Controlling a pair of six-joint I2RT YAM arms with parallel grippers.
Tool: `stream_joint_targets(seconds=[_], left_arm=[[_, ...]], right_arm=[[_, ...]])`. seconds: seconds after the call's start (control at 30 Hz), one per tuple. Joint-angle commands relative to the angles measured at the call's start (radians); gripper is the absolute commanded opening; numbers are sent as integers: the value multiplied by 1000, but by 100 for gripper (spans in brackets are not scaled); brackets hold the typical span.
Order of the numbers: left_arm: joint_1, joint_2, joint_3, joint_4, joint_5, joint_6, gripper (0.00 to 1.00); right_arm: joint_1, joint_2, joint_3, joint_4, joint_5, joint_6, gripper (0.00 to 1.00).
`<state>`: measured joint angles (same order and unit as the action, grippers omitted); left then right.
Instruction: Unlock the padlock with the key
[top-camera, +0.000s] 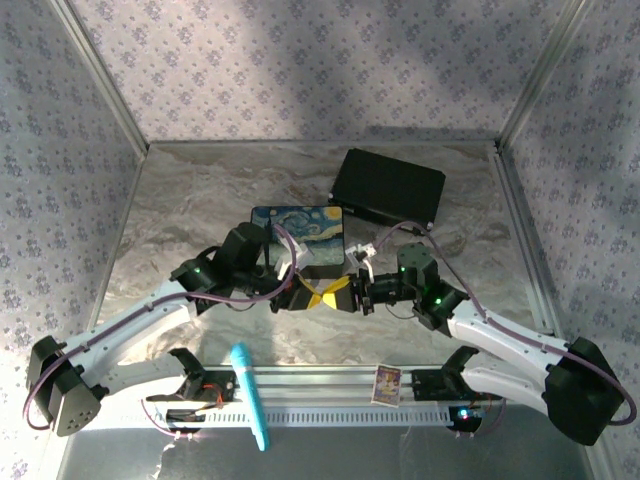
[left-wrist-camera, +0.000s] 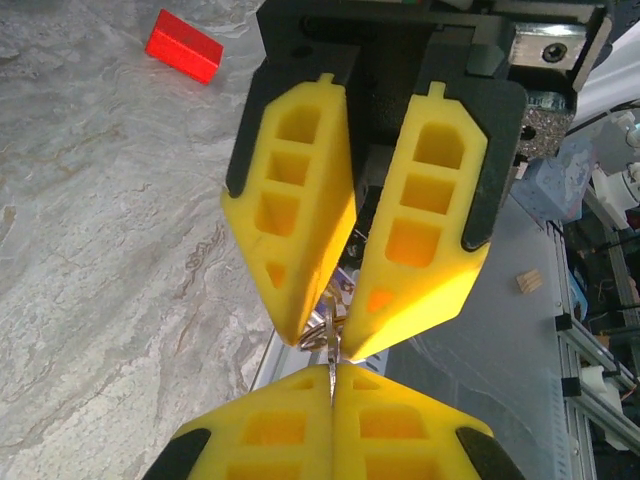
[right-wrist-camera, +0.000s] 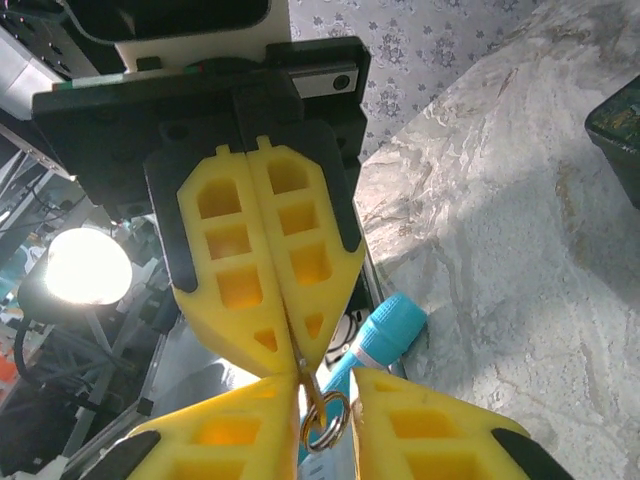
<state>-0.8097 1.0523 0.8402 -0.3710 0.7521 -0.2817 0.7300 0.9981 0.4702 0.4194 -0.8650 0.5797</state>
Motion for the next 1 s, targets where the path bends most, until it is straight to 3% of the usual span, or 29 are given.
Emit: stream_joint_targets(seconds=[0.0,0.4,0.53,0.6,0.73,0.77,0.97], left_arm=[[0,-29,-7,10,35,-2,0],[0,-35,-13,11,33,-12,0],[1,-50,-12,6,-50,-19,2],[2,-63,-15,14,-90,-28,10],[9,-91,-28,48,-167,-62,76],[9,-101,-31,59,-196,-74,86],[18,-162,-75,164,-425,-227,95]], right_arm=[[0,-13,30,19,20,-4,29],[5,-18,21,39,23,4,7],[2,-18,22,2,31,-12,5],[0,-21,17,-11,44,-14,5],[-8,-30,4,-42,88,-16,0],[-11,-32,-1,-42,97,-15,0],[-38,-49,-14,-130,196,-27,0]])
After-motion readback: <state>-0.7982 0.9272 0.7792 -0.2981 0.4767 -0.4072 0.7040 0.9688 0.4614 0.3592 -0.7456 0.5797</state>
